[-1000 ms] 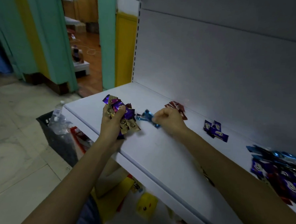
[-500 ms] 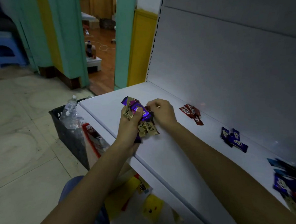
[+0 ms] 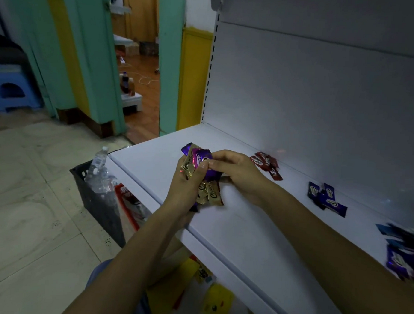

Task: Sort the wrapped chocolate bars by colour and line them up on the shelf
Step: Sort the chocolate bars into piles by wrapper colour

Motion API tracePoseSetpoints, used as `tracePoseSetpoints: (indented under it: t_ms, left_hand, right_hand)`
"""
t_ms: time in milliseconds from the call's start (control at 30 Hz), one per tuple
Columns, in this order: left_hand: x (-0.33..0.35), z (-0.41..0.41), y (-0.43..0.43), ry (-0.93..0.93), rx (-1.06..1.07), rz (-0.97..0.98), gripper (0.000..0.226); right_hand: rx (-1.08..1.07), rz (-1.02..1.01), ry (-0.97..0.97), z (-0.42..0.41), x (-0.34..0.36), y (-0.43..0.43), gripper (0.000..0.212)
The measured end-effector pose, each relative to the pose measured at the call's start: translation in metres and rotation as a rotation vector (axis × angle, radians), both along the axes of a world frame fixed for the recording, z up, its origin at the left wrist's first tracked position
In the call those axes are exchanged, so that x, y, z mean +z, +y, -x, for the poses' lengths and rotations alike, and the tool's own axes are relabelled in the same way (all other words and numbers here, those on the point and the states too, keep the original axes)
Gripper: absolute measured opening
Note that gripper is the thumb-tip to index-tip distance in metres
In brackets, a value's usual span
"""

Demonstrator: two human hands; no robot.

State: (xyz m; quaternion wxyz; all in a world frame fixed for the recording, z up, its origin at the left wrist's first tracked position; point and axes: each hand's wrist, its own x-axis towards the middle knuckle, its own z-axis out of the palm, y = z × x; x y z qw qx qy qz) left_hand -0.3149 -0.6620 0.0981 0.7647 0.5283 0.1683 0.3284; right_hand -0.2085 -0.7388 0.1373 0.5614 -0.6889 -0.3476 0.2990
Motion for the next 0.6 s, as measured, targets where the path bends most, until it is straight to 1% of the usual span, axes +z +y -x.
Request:
tracePoseSetpoints:
  t_ms: [100,200,267,333,367,400,433,500,567,600]
  left_hand:
    - [0.010,-0.012,-0.019,-0.003,-0.072,-0.035,0.036]
    - [0.011,-0.030,-0.049,0.004,-0.157,-0.040,0.032]
    - [0.006,-0.042,-0.069,0.017,-0.216,-0.092,0.024]
    - [0.005,-0.050,-0.085,0.050,-0.257,-0.183,0.019]
    - [0.005,-0.053,-0.090,0.062,-0.261,-0.240,0.021]
    - [0.005,-0.055,-0.094,0.071,-0.266,-0.295,0.024]
    - [0.004,-0.056,-0.096,0.083,-0.264,-0.365,0.027]
    - [-0.001,-0.055,-0.097,0.107,-0.259,-0.486,0.031]
    - [-0.002,-0.052,-0.098,0.111,-0.244,-0.491,0.029]
    - [-0.002,-0.051,-0.098,0.113,-0.231,-0.490,0.029]
  right_hand:
    - [-0.094,-0.052,0.060,-0.004,-0.001,-0.022,0.019]
    - [-0.207,-0.097,0.045,-0.014,-0.001,-0.059,0.015]
    - [-0.346,-0.118,0.035,-0.023,-0.003,-0.087,0.016]
    - [-0.555,-0.133,0.028,-0.039,-0.006,-0.114,0.020]
    - [-0.663,-0.131,-0.024,-0.049,-0.009,-0.128,0.022]
    - [-0.765,-0.106,-0.136,-0.058,-0.012,-0.142,0.022]
    - [-0.848,-0.057,-0.288,-0.068,-0.017,-0.155,0.022]
    - [-0.939,0.059,-0.561,-0.083,-0.032,-0.176,0.016]
    - [-0.988,0.244,-0.730,-0.092,-0.047,-0.186,0.012]
    - [-0.993,0.383,-0.792,-0.096,-0.053,-0.188,0.016]
